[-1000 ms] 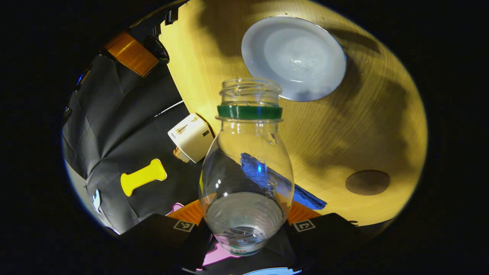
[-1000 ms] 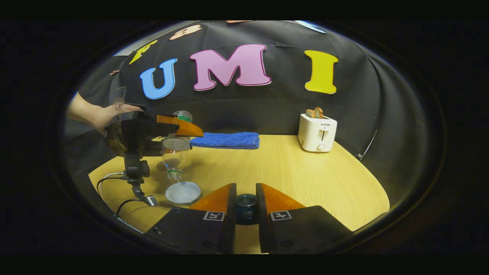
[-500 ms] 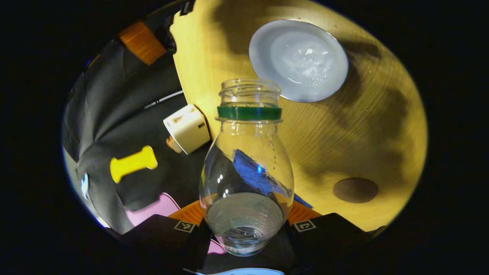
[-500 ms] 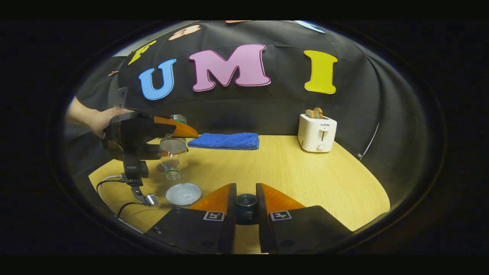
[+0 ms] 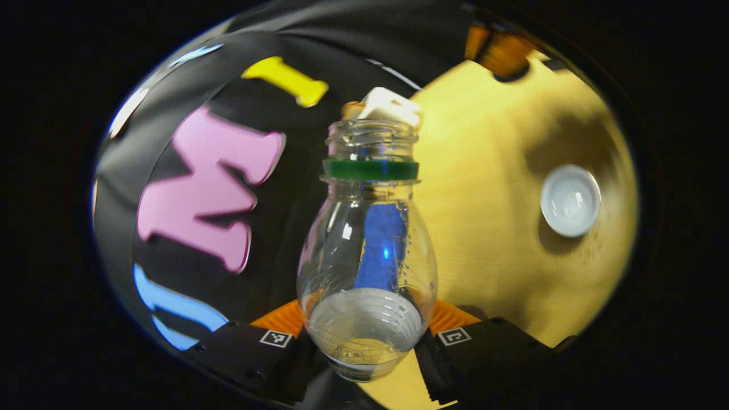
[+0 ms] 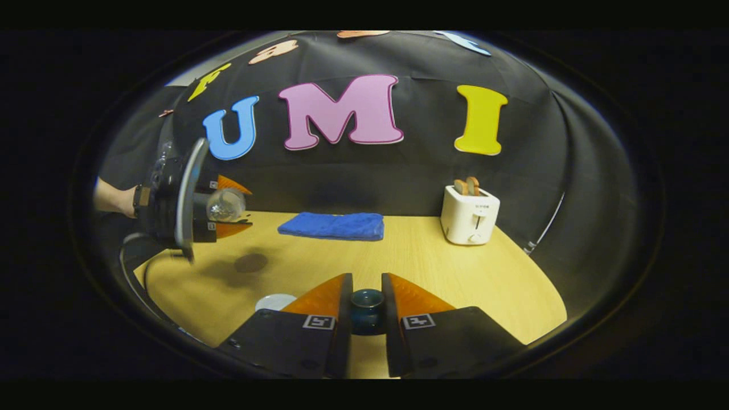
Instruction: Open the teacup lid with one hand, grasp the water bottle and pour water into the teacup with the other hand; after pouring, place the water bottle on the coaster and then close the teacup lid.
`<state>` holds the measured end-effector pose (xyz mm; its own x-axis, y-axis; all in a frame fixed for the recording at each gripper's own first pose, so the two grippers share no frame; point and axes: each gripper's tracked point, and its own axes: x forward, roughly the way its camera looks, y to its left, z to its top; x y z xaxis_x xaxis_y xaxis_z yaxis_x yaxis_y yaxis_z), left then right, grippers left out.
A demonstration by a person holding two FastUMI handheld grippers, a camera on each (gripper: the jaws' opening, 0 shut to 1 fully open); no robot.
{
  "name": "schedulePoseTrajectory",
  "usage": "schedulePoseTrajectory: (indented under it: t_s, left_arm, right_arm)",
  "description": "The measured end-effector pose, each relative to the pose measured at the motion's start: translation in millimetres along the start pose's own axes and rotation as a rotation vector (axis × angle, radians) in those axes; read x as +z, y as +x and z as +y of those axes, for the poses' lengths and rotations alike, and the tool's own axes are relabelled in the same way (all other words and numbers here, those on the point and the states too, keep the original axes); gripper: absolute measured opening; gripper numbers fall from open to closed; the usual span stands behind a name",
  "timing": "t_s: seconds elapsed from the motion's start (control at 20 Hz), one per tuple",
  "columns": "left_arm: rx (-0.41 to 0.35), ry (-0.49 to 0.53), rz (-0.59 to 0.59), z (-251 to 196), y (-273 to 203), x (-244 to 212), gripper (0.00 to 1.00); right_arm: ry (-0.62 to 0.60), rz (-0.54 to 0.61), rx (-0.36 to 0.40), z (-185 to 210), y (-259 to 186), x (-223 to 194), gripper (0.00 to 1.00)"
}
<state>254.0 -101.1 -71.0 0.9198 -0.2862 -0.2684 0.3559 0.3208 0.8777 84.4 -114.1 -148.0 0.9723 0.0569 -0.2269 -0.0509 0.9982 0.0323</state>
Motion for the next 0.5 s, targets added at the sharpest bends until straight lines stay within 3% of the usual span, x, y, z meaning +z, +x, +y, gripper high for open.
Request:
schedulePoseTrajectory:
  t_s: [0.1, 0.2, 0.25, 0.5]
  left_arm:
    - [-0.033, -0.334, -0.012, 7, 1, -8, 0.77]
    - [0.001, -0.631, -0.094, 16, 6, -8, 0.78]
    - [0.026, -0.749, -0.123, 19, 12, -11, 0.77]
    - [0.054, -1.124, -0.123, -24, 48, -27, 0.78]
  right_arm:
    - [0.001, -0.013, -0.002, 4, -1, 15, 0.27]
    - [0.008, -0.029, 0.006, 11, 3, 22, 0.24]
    - [0.007, -0.035, 0.015, 16, 3, 22, 0.28]
    - [0.020, -0.050, 0.040, 42, 18, 0, 0.28]
